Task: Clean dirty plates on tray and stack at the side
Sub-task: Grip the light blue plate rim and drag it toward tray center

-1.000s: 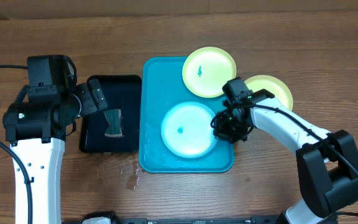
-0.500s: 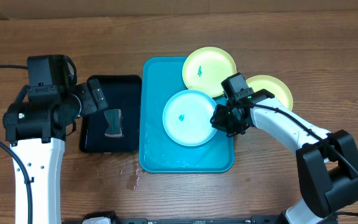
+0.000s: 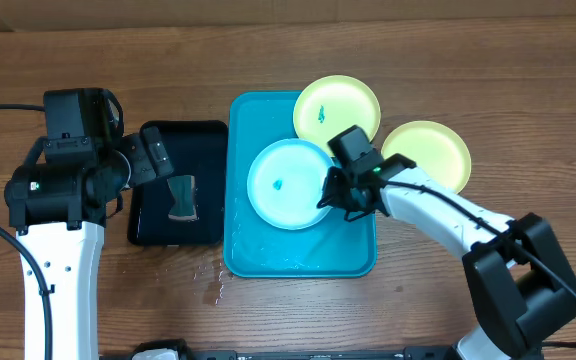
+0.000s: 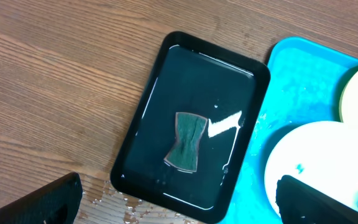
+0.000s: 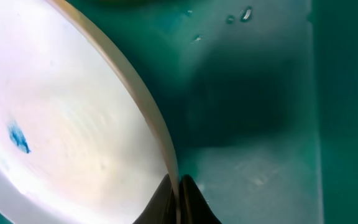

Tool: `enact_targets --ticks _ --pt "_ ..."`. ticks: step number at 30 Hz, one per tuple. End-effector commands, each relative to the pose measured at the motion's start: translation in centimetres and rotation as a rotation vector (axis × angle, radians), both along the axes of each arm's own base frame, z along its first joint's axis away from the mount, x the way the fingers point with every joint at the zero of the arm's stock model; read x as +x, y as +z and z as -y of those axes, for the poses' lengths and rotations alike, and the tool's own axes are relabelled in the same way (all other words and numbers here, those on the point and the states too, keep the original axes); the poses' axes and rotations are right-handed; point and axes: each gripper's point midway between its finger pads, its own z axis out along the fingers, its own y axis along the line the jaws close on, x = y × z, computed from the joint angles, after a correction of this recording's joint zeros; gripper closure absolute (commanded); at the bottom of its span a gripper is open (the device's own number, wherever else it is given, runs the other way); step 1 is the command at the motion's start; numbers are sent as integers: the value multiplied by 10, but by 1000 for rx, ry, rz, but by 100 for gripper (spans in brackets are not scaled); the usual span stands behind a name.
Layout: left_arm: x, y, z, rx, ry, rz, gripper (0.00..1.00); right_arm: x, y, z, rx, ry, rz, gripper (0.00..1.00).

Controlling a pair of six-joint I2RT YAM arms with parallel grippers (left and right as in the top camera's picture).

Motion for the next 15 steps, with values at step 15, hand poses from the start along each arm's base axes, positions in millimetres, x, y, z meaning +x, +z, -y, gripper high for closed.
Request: enact_targets --ticks 15 --pt "3 9 -1 -7 12 25 0 -3 -1 -7 -37 -61 28 68"
